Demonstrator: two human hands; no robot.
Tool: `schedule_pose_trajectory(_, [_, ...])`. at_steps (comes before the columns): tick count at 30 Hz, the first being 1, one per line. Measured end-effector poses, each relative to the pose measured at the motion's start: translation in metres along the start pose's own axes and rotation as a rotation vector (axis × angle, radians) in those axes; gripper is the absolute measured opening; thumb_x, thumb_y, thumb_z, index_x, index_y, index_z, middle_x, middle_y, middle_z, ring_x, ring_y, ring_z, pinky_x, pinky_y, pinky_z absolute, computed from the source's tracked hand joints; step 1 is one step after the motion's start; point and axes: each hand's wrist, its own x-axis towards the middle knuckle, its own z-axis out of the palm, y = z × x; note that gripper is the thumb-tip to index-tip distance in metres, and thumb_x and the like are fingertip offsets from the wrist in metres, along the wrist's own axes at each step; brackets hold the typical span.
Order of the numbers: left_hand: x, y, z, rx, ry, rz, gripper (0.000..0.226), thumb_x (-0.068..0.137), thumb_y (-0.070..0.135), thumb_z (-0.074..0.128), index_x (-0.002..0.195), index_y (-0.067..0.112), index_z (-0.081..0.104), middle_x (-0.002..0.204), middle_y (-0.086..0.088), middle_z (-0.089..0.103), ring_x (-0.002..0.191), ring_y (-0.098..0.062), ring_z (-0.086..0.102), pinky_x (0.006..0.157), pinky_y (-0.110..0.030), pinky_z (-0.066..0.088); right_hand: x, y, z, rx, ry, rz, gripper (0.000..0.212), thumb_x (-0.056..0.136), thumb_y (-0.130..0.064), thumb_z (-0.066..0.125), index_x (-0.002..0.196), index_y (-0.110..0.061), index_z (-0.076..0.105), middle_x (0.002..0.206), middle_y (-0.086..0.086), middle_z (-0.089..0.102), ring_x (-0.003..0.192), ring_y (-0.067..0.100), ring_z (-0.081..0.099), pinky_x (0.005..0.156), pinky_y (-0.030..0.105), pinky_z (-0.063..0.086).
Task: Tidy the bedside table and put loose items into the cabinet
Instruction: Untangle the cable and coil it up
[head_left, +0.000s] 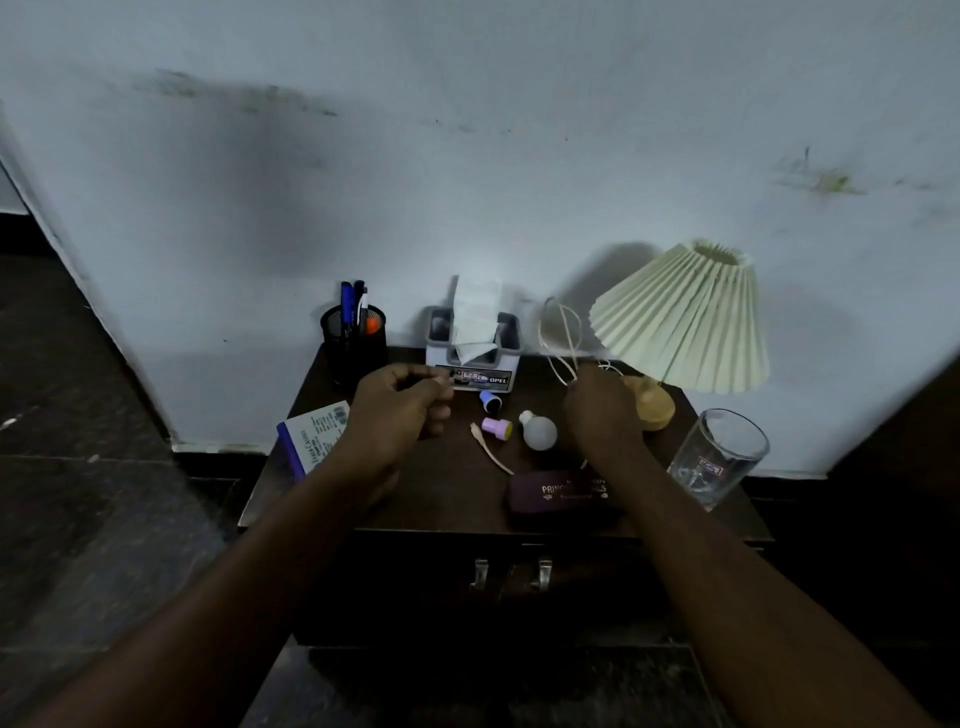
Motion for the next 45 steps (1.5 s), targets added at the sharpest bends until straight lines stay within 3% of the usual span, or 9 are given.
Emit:
schedule_pose_trajectory(6, [-0.001,0.023,0.019,-0.218,-0.071,0.217,0.026,0.097,0.013,0.071,0.12,0.025,0.07,0.118,0.006,0.075,0.112,-0.015,0.071,0.094,-0.036,0.06,-0.022,-0.028,-0.056,0.324,0.303,-0.189,0.022,0.103,-0.019,0.057,0.087,-0.006,0.059,0.081,0.014,0.065,0.077,0.033,0.063,0.063,0.039,0.04])
schedule_pose_trajectory(11, [-0.009,0.075,0.028,-0.408,-0.183,0.232,0.081,0.086,0.051,0.075,0.156,0.029,0.041,0.158,0.008,0.048,0.145,-0.014,0.046,0.119,-0.042,0.039,-0.03,-0.056,-0.116,0.667,0.164,-0.321,0.019,0.099,-0.03,0.067,0.083,-0.02,0.071,0.062,-0.013,0.066,0.058,0.005,0.063,0.057,0.022,0.046])
schedule_pose_trajectory(15, [-0.026,0.121,0.017,-0.446,-0.163,0.424,0.019,0.107,0.027,0.055,0.114,0.017,0.069,0.124,-0.003,0.074,0.124,-0.019,0.067,0.107,-0.041,0.048,-0.036,-0.071,-0.135,1.034,-0.117,-0.314,0.02,0.097,-0.023,0.072,0.085,-0.008,0.076,0.06,0.0,0.066,0.05,0.012,0.061,0.051,0.021,0.048])
schedule_pose_trajectory(21, [-0.05,0.173,-0.013,-0.649,-0.419,0.421,0.026,0.105,0.016,0.049,0.086,0.007,0.064,0.057,0.001,0.054,0.056,-0.018,0.059,0.093,-0.045,0.059,-0.045,-0.086,-0.139,1.527,-0.412,-0.384,0.019,0.099,-0.022,0.07,0.103,-0.007,0.081,0.095,0.015,0.075,0.065,0.017,0.067,0.057,0.026,0.056])
schedule_pose_trajectory(26, [-0.044,0.166,-0.009,-0.429,-0.264,0.275,0.029,0.099,0.019,0.047,0.07,0.016,0.052,0.051,0.004,0.03,0.044,-0.013,0.028,0.084,-0.045,0.061,-0.025,-0.069,-0.137,1.219,-0.084,-0.312,0.021,0.102,-0.027,0.065,0.101,-0.012,0.08,0.092,0.011,0.076,0.068,0.023,0.069,0.067,0.039,0.06])
schedule_pose_trajectory(30, [-0.022,0.135,-0.006,-0.623,-0.332,0.013,0.038,0.104,0.03,0.047,0.068,0.017,0.052,0.053,0.004,0.029,0.044,-0.012,0.028,0.069,-0.034,0.049,-0.018,-0.051,-0.122,0.756,0.249,-0.309,0.019,0.105,-0.029,0.058,0.118,-0.024,0.071,0.086,-0.008,0.075,0.074,0.002,0.068,0.07,0.025,0.053])
schedule_pose_trajectory(36, [0.006,0.119,-0.005,-0.687,-0.379,-0.003,0.035,0.108,0.031,0.047,0.08,0.013,0.059,0.05,0.007,0.033,0.042,-0.008,0.028,0.058,-0.027,0.04,-0.014,-0.051,-0.096,0.757,0.42,-0.314,0.035,0.103,-0.005,0.05,0.133,-0.022,0.059,0.092,-0.003,0.066,0.077,0.015,0.065,0.068,0.033,0.05])
schedule_pose_trajectory(39, [0.016,0.115,-0.003,-0.631,-0.368,-0.018,0.034,0.106,0.03,0.045,0.085,0.01,0.062,0.051,0.006,0.033,0.042,-0.008,0.027,0.052,-0.025,0.036,-0.002,-0.044,-0.102,0.958,0.418,-0.167,0.02,0.106,-0.017,0.054,0.121,-0.026,0.065,0.096,-0.001,0.069,0.08,0.023,0.069,0.074,0.048,0.058])
schedule_pose_trajectory(45, [0.036,0.103,0.012,-0.648,-0.387,-0.022,0.029,0.102,0.019,0.041,0.09,0.006,0.064,0.053,0.006,0.035,0.042,-0.008,0.03,0.044,-0.024,0.029,0.008,-0.047,-0.096,1.063,0.208,-0.162,0.013,0.1,-0.017,0.064,0.097,-0.028,0.071,0.09,-0.006,0.076,0.088,0.015,0.072,0.083,0.039,0.056])
